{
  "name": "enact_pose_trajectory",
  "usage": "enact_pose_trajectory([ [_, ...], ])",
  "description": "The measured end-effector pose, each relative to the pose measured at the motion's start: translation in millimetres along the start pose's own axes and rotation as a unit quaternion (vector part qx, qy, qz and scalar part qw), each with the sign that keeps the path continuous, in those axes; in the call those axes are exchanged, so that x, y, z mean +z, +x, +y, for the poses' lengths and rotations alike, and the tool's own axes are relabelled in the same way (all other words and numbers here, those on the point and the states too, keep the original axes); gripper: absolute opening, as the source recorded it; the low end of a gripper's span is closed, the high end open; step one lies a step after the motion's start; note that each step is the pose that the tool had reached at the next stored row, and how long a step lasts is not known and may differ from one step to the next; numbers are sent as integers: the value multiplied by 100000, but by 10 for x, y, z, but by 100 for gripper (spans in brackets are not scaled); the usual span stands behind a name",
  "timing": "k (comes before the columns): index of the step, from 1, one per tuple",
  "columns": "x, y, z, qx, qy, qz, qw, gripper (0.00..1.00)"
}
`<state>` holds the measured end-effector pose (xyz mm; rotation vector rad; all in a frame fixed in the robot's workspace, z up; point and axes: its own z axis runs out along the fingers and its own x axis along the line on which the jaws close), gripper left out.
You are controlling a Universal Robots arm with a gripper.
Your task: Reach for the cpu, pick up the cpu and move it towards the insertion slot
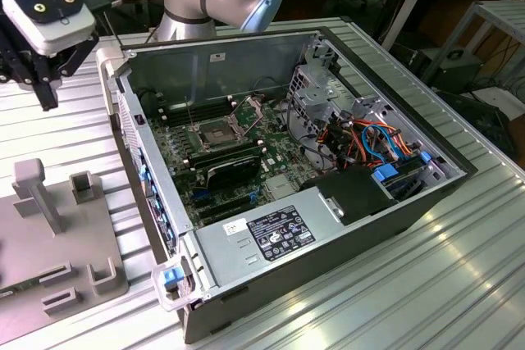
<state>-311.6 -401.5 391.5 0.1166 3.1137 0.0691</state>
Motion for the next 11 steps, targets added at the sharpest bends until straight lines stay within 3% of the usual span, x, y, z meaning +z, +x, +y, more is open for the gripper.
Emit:
enact_pose_trajectory([
  [5, -1, 141, -67, -4, 1, 9, 100000, 11],
  [9, 0, 294, -112, -1, 2, 6, 100000, 11],
  [11, 0, 470, -143, -4, 1, 3, 100000, 11],
])
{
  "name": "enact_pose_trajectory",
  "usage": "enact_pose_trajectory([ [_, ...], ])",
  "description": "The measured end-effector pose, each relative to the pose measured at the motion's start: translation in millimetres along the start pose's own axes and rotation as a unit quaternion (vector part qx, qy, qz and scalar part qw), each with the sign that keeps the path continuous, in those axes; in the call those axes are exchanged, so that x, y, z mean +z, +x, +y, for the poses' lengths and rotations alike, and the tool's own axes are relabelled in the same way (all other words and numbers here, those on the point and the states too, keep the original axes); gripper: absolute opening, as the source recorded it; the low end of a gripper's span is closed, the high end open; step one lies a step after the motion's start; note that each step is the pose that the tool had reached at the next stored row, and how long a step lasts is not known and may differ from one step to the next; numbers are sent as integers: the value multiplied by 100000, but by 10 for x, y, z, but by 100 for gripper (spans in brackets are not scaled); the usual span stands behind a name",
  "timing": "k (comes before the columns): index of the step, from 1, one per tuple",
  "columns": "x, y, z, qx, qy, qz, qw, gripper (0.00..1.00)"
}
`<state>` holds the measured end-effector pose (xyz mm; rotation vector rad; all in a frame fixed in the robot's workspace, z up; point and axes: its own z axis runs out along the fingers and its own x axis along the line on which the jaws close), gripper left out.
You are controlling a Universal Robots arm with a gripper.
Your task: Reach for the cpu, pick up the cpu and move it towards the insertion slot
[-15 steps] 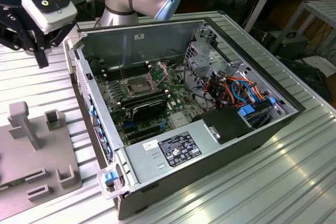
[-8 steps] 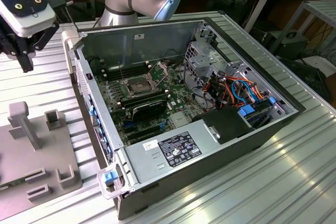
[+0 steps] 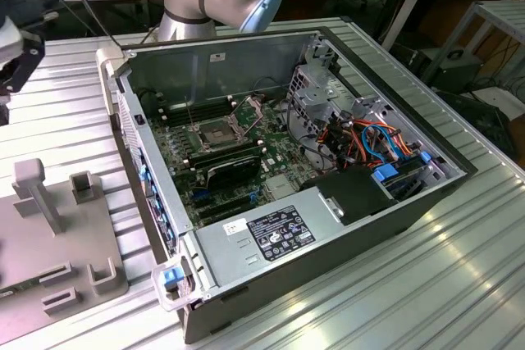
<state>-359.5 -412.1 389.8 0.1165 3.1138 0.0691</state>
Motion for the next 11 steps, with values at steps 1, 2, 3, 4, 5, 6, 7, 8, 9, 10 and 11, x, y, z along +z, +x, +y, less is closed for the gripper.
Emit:
enact_pose_trajectory([
  [1, 0, 65, -10, 1, 0, 3, 100000, 11],
  [2, 1, 111, -18, -5, -3, -2, 100000, 11],
  [3, 1, 168, -27, 4, -2, -3, 100000, 11],
  [4, 1, 204, -34, 9, 0, 1, 100000, 11],
  [5, 1, 256, -44, 6, 2, -1, 100000, 11],
  [6, 3, 307, -54, 3, -3, -3, 100000, 11],
  [7, 3, 356, -65, 1, -1, -1, 100000, 11],
  [8, 4, 402, -74, 1, -1, 1, 100000, 11],
  [9, 5, 442, -83, 0, -3, -3, 100000, 11],
  [10, 6, 491, -93, 1, -3, -1, 100000, 11],
  [11, 9, 558, -108, -27, -12, 3, 100000, 11],
])
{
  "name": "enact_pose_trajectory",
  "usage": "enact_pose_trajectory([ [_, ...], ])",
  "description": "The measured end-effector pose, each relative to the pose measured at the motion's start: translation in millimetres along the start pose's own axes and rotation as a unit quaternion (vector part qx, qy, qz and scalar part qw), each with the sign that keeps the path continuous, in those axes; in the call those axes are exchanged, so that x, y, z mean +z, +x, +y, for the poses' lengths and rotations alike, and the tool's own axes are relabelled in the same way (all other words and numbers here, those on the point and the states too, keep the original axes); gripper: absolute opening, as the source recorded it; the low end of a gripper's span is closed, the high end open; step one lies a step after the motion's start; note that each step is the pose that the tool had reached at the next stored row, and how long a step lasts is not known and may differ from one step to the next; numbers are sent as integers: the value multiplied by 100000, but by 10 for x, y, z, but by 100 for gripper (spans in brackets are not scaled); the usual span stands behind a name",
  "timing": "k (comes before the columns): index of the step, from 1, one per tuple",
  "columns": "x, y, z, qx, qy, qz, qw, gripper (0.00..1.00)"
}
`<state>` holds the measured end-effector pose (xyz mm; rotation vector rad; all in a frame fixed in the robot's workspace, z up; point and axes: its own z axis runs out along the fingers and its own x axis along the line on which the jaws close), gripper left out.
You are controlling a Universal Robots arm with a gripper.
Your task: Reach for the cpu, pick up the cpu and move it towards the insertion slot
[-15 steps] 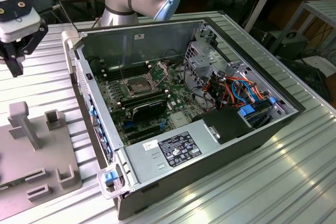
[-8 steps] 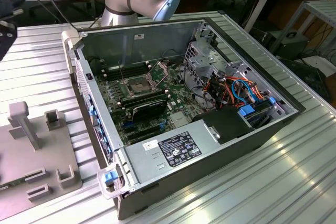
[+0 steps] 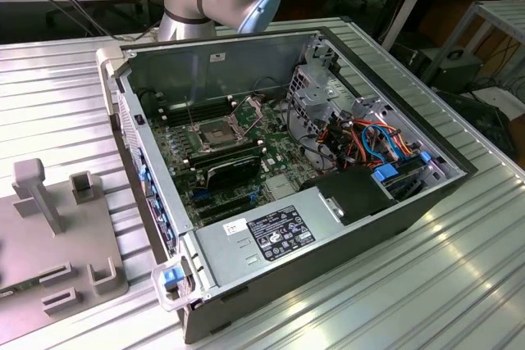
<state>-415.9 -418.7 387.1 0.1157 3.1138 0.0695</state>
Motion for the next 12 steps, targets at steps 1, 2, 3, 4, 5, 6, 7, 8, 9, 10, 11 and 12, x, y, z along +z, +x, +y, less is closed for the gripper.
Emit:
enact_pose_trajectory([
  [1, 5, 25, -13, -373, -30, 14, 99999, 11],
  [2, 11, 43, -21, -792, -56, 37, 99997, 11],
  [3, 14, 49, -24, -1193, -65, 56, 99993, 11],
  [4, 18, 53, -26, -1836, -86, 76, 99983, 11],
  [5, 19, 56, -28, -2412, -97, 109, 99971, 11],
  [6, 21, 61, -30, -2934, -101, 138, 99957, 11],
  [7, 23, 70, -31, -3359, -111, 161, 99943, 11],
  [8, 27, 87, -33, -3653, -125, 167, 99933, 11],
  [9, 28, 121, -36, -3772, -123, 185, 99929, 11],
  [10, 29, 163, -40, -3806, -128, 182, 99927, 11],
  [11, 31, 209, -43, -3818, -139, 170, 99927, 11],
  [12, 31, 253, -47, -3827, -142, 175, 99927, 11],
])
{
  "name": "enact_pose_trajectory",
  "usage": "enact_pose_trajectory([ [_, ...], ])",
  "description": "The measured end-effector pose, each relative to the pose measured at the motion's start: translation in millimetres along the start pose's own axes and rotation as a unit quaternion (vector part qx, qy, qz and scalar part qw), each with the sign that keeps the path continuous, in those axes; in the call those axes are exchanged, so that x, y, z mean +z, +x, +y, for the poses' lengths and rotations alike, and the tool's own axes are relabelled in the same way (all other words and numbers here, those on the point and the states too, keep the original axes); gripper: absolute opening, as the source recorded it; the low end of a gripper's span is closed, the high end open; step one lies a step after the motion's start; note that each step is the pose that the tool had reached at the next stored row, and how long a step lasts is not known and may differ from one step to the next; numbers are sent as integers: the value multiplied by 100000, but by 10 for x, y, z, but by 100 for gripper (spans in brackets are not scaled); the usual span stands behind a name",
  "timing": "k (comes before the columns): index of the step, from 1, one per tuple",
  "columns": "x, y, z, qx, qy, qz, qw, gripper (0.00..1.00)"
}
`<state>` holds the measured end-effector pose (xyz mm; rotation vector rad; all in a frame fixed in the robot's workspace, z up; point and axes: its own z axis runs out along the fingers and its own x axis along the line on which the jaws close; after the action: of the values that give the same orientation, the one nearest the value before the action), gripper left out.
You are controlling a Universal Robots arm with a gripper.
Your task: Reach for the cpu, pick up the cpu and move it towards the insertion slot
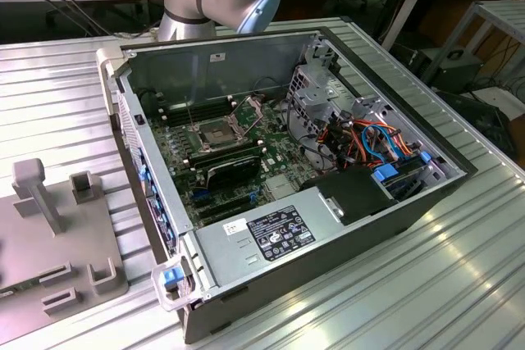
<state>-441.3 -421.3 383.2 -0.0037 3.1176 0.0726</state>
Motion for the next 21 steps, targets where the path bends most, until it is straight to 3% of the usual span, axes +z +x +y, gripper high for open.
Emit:
enact_pose_trajectory([
  [4, 0, 212, 1, -100, -38, 8, 100000, 11],
  [21, 0, 218, 1, -174, -125, 12, 100000, 11],
])
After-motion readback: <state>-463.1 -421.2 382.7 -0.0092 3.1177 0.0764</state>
